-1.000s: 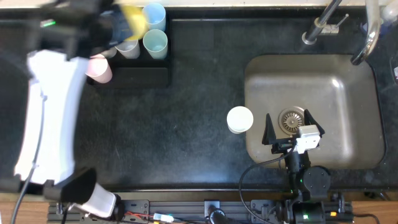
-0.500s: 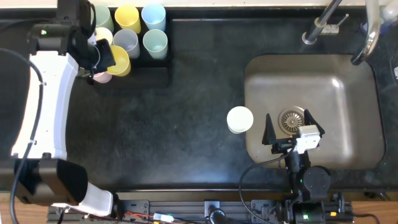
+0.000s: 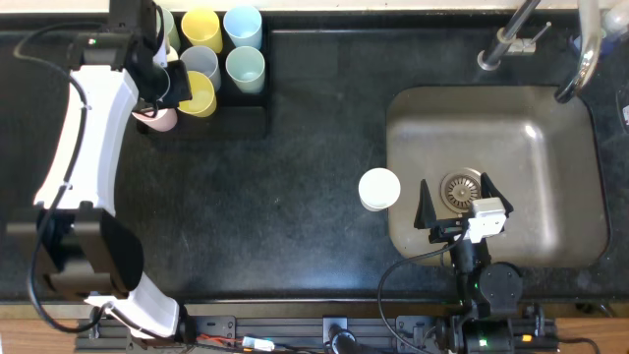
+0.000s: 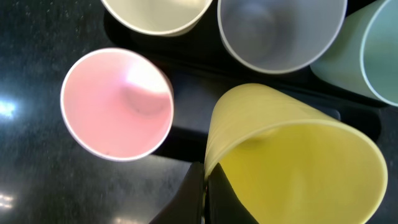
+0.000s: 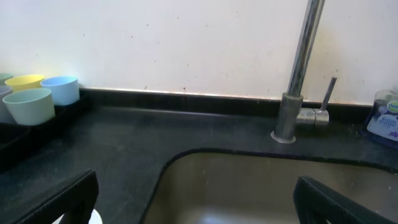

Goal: Store Cups

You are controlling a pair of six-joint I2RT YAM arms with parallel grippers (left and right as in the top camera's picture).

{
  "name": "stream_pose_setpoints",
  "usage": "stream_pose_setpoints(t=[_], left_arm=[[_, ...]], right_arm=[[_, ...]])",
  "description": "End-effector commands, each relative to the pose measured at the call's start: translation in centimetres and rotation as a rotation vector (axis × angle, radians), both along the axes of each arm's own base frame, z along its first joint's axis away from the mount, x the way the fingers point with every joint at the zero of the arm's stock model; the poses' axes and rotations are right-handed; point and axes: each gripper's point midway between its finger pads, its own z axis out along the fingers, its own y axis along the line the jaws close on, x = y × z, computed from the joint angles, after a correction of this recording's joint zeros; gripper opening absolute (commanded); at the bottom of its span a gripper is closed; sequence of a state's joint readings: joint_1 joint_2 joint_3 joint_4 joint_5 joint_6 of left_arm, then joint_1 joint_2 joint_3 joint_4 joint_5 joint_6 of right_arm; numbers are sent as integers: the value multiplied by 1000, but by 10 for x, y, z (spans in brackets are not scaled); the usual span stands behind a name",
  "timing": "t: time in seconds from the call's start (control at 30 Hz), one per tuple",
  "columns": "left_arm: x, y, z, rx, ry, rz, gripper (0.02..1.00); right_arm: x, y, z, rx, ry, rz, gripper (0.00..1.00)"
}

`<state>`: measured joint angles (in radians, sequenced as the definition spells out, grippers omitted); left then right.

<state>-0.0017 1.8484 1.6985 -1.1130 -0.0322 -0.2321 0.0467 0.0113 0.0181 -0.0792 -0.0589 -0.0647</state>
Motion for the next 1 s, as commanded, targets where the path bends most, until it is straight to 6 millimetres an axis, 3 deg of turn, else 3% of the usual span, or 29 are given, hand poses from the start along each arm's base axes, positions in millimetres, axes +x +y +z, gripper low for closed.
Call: stream_pose_setpoints(t=[0.03,0.3,1.0], left_arm=[[1,1,-18,-6,40,-19,36],[2,0,-39,-5,93,-23,34],[8,0,-51,-1,102,-41,80]], right_arm=[[0,0,-4,-3,0,-3,996],[0,0,-4,-3,0,-2,998],[0,0,-4,-3,0,-2,996]])
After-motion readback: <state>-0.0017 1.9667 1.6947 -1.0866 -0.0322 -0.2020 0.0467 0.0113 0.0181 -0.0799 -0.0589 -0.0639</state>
